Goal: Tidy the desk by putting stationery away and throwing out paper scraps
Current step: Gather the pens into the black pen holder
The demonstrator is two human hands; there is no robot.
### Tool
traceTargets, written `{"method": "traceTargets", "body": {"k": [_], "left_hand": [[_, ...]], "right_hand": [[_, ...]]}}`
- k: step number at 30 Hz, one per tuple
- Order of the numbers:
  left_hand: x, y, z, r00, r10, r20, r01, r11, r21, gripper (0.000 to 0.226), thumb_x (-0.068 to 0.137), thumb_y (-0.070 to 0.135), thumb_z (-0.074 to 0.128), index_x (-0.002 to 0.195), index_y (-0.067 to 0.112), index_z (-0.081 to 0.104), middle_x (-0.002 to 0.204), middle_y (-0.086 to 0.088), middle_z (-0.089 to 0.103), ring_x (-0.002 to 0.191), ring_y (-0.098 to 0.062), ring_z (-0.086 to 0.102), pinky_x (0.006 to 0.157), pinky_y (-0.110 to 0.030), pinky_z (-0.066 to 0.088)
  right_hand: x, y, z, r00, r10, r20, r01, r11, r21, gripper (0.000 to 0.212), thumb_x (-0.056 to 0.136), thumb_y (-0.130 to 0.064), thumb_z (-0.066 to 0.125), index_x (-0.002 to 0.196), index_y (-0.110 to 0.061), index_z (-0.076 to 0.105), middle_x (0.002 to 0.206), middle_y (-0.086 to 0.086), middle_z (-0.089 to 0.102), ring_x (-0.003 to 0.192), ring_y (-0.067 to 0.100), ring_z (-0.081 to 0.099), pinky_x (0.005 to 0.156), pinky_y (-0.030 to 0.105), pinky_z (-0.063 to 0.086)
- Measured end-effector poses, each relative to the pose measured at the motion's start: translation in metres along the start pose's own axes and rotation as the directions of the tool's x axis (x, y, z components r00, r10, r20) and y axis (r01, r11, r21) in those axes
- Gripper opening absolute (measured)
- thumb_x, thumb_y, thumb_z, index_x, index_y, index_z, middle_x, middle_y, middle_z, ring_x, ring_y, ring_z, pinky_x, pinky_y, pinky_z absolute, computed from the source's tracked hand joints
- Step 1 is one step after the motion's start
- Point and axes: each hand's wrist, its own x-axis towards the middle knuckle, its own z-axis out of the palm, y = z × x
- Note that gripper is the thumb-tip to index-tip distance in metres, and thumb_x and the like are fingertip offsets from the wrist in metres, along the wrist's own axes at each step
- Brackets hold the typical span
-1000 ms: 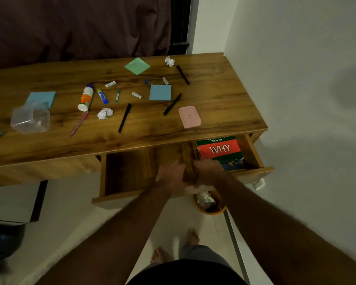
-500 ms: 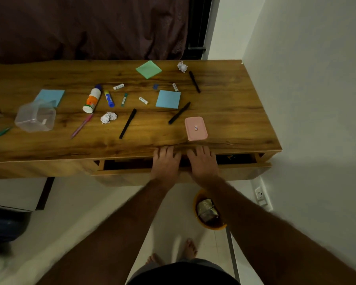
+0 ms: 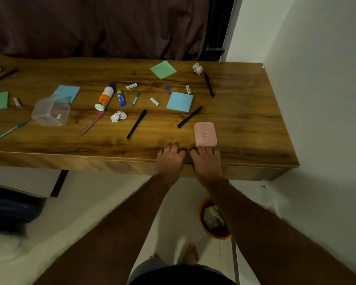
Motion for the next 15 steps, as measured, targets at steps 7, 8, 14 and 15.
{"method": "traceTargets", "body": {"k": [7, 8, 14, 15], "left_hand": [[-0.001, -0.018, -0.006, 0.999, 0.029, -0.026, -0.032, 0.992, -0.121, 0.03, 0.09, 0.036, 0.05, 0.114, 0.024, 0.063, 0.122, -0.003, 0.057, 0.115, -0.026, 0.051, 0.094, -0.039, 0.04], [-0.001, -0.021, -0.008, 0.999, 0.02, -0.033, -0.024, 0.991, -0.13, 0.03, 0.09, 0.037, 0.05, 0.115, 0.025, 0.063, 0.123, -0.002, 0.057, 0.116, -0.025, 0.051, 0.094, -0.038, 0.04], [-0.007, -0.066, -0.03, 0.984, -0.12, -0.131, 0.092, 0.974, -0.207, 0.03, 0.088, 0.032, 0.051, 0.113, 0.023, 0.064, 0.121, -0.002, 0.06, 0.111, -0.025, 0.056, 0.088, -0.035, 0.042], [-0.008, -0.08, -0.033, 0.978, -0.152, -0.141, 0.118, 0.967, -0.225, 0.03, 0.087, 0.032, 0.052, 0.112, 0.022, 0.064, 0.119, -0.002, 0.061, 0.109, -0.025, 0.057, 0.087, -0.035, 0.043]], "right_hand": [[0.015, -0.006, -0.011, 0.991, -0.026, 0.128, 0.023, 1.0, 0.019, 0.028, 0.083, -0.021, 0.062, 0.111, -0.017, 0.059, 0.111, 0.01, 0.061, 0.105, 0.032, 0.054, 0.085, 0.042, 0.041], [0.022, -0.008, -0.016, 0.987, -0.067, 0.148, 0.062, 0.997, 0.039, 0.031, 0.083, -0.027, 0.063, 0.112, -0.018, 0.058, 0.113, 0.009, 0.059, 0.107, 0.031, 0.053, 0.085, 0.041, 0.041], [0.063, -0.049, -0.039, 0.979, -0.161, 0.127, 0.116, 0.945, 0.306, 0.024, 0.081, -0.036, 0.063, 0.099, -0.021, 0.067, 0.106, 0.005, 0.063, 0.101, 0.027, 0.058, 0.081, 0.034, 0.045], [0.068, -0.06, -0.041, 0.981, -0.151, 0.12, 0.102, 0.934, 0.344, 0.022, 0.081, -0.034, 0.062, 0.098, -0.021, 0.068, 0.106, 0.004, 0.063, 0.1, 0.026, 0.059, 0.082, 0.033, 0.046]]}}
